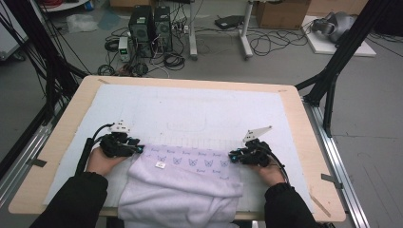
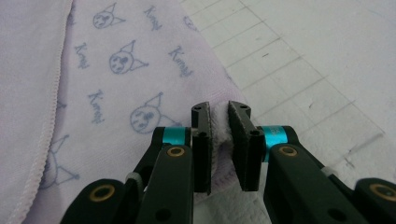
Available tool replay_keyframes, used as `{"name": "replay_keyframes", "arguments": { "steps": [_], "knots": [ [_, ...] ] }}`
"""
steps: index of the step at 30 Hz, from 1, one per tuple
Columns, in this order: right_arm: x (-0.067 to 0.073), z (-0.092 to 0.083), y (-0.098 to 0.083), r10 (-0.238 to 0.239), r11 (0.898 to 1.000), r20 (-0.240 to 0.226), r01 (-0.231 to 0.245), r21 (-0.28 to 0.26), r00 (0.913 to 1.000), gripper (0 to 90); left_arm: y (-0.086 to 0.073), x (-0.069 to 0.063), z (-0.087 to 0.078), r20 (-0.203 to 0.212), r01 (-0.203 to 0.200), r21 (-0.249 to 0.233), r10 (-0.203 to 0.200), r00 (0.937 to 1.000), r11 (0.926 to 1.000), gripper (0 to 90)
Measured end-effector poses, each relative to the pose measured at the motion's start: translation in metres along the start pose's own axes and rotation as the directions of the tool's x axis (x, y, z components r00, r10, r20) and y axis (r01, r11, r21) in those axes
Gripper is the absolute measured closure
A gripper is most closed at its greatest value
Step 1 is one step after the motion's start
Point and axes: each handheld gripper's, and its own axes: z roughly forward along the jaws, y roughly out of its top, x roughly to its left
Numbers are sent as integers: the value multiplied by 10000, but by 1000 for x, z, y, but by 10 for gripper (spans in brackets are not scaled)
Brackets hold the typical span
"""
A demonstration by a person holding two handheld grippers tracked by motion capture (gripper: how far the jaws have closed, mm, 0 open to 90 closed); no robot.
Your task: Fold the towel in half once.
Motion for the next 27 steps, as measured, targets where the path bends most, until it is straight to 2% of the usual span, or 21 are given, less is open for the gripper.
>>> {"name": "replay_keyframes", "arguments": {
  "steps": [2, 4, 8, 11, 15, 18, 20, 22, 24, 25, 27],
  "knots": [
    [0, 0, 0, -10, 10000, 37, 10, 0, 10000, 795, 0, -1, 0, 255, -18, 9, 18, 9997, 10000, 748],
    [1, 0, 0, 68, 10000, 2, -68, 18, 10000, 800, 2, -2, 0, 242, -154, 136, 151, 9996, 9998, 801],
    [1, 0, 1, -104, 9999, -10, 105, 43, 9999, 828, 3, -3, -2, 103, -266, 150, 265, 9996, 9995, 834],
    [0, -2, 3, -172, 9998, 44, 172, 115, 9998, 848, 5, -1, -4, -136, -207, -51, 207, 9997, 9998, 857],
    [-8, -4, 11, -24, 9997, 256, 31, -262, 9997, 855, 15, 7, -2, -423, -14, -45, 12, 9991, 10000, 862],
    [-18, -6, 25, -79, 9996, 769, 99, -252, 9970, 859, 31, 16, -6, -821, 125, -432, -160, 9965, 9990, 863],
    [-26, -13, 38, -26, 9980, 1110, 95, -617, 9938, 860, 47, 23, -12, -1178, 246, -714, -329, 9925, 9971, 863],
    [-36, -23, 54, 100, 9956, 1322, 25, -941, 9912, 860, 66, 30, -18, -1501, 200, -957, -343, 9881, 9952, 864],
    [-44, -32, 73, 45, 9953, 1729, 123, -959, 9849, 860, 90, 36, -26, -1934, -14, -1162, -212, 9809, 9932, 865],
    [-49, -38, 86, -39, 9947, 1957, 239, -1002, 9807, 860, 99, 37, -29, -2025, -65, -1249, -191, 9791, 9921, 865],
    [-55, -48, 106, -189, 9948, 2263, 410, -933, 9739, 860, 122, 43, -39, -2460, -313, -1496, -65, 9693, 9882, 865]
  ]
}}
